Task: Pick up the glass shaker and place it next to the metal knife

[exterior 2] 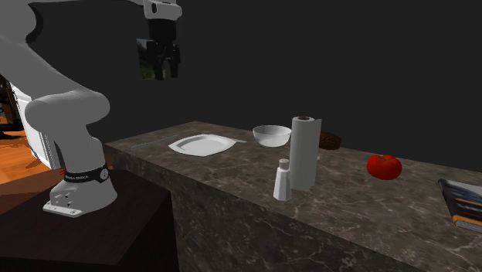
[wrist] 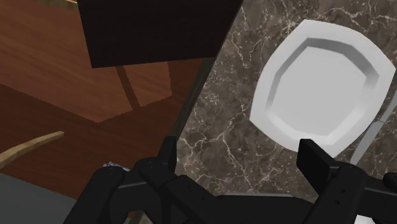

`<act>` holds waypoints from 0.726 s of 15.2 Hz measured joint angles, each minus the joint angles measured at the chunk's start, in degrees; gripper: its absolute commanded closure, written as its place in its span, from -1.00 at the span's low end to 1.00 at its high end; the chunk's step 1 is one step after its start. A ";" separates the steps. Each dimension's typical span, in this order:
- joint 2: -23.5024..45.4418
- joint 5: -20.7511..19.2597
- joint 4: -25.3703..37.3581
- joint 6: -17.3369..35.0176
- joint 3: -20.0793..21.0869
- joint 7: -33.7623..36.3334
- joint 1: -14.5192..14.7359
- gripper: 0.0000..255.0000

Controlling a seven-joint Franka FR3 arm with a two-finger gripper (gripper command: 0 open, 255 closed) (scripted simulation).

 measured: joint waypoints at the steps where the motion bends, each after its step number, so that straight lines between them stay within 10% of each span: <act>1: 0.00 0.00 0.00 0.00 0.00 0.00 0.00 -1.00; 11: 17.09 -2.13 4.47 12.26 -3.75 -5.92 -1.56 -1.00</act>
